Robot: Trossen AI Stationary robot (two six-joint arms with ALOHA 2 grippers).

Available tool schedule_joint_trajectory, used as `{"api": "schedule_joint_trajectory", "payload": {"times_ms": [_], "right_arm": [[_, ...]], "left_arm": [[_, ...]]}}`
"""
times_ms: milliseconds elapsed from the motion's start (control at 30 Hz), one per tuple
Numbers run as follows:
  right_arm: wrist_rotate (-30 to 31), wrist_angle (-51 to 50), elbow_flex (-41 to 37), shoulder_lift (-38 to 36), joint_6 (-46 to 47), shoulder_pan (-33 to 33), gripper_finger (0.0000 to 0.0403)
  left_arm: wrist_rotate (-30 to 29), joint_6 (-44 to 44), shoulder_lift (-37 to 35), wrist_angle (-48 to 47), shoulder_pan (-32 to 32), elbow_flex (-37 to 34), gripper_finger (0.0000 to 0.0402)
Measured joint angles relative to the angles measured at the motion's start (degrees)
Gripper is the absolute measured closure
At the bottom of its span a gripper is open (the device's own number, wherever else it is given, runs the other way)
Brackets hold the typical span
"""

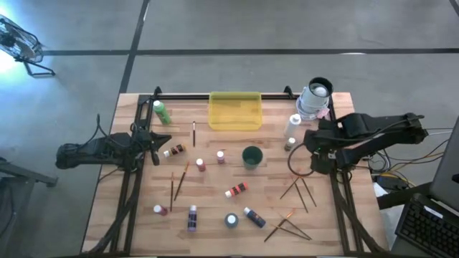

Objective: Pick & Place Paint Supplies
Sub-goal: Put the gold paint brush into the green cup

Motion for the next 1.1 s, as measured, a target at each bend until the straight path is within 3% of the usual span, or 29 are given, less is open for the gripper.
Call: {"api": "schedule_joint_trajectory", "payload": {"times_ms": [267,633,1100], "right_arm": [[-0.2,4.4,-8.0,-0.5,-17.5,0.6,0.0166],[-5.0,19.4,-19.5,-0.6,-16.8,0.6,0.0205],[-7.8,24.3,-29.4,-0.6,-14.7,0.6,0.0231]], "left_arm": [[0.0,0.0,0.0,0.0,0.0,0.0,0.0378],[0.0,0.0,0.0,0.0,0.0,0.0,0.0378],[0.0,0.0,0.0,0.0,0.0,0.0,0.0378]]}}
